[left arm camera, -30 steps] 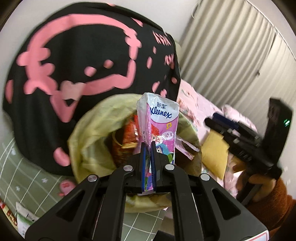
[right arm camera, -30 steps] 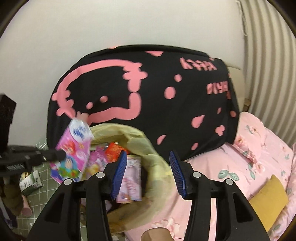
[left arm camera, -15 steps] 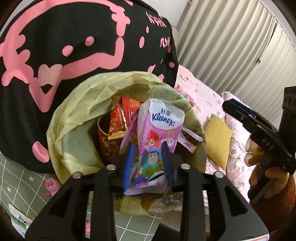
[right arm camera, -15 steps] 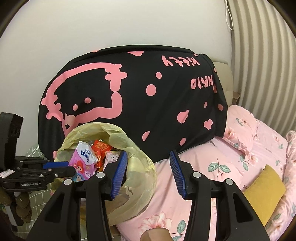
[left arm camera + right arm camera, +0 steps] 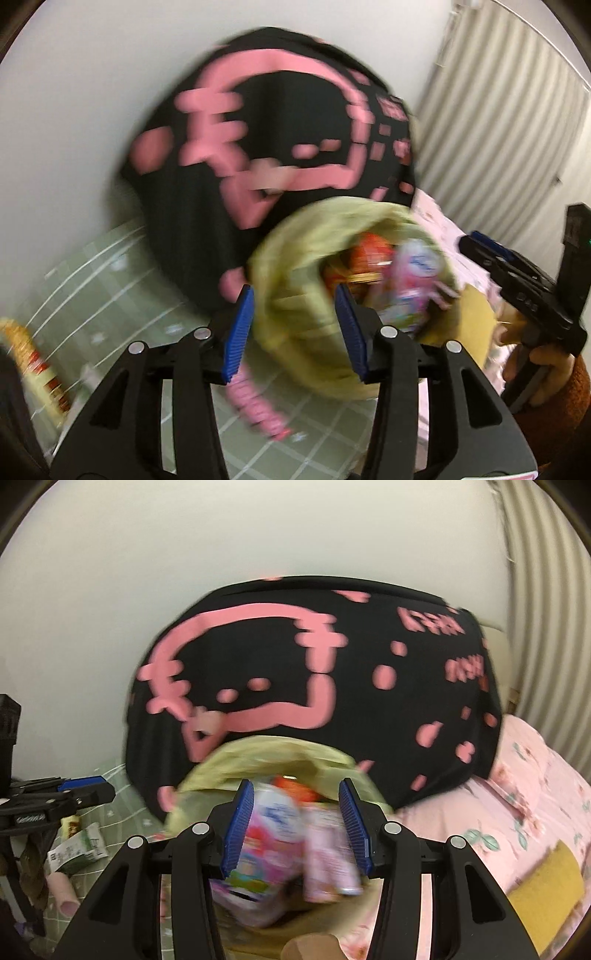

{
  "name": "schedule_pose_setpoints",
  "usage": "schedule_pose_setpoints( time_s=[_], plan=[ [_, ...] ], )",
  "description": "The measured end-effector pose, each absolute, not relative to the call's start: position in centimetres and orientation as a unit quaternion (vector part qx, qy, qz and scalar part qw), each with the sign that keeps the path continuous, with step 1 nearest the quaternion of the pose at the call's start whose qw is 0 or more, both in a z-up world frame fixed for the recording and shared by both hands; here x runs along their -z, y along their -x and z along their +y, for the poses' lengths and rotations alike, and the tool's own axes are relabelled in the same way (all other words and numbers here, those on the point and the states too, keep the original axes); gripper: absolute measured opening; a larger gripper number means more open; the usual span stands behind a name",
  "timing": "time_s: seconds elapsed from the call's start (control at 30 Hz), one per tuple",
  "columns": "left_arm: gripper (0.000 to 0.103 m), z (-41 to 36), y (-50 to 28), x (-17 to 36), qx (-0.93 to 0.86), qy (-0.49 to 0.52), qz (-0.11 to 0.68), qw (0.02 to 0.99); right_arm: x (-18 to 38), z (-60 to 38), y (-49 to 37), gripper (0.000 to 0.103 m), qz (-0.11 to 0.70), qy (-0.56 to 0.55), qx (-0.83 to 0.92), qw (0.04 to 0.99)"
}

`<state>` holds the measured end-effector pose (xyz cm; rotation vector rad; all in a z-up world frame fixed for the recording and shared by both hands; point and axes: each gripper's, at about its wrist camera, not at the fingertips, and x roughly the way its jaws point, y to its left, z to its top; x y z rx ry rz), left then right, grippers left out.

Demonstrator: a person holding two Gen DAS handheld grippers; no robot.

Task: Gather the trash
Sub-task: 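Open the left tool to drop the Kleenex pack into the bag, then move both open tools back toward the remaining trash on the table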

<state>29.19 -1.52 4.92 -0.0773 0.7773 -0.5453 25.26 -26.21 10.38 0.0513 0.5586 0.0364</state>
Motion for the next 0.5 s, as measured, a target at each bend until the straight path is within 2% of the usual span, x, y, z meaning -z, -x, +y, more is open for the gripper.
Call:
schedule_pose_setpoints(
  time_s=[0.5],
  plan=[
    [0.047,19.5,-26.3,0.7,0.054,0.128,0.409,0.902,-6.9,-11.7,-28.1,0.045,0.330,0.035,-0.184,0.925]
  ],
)
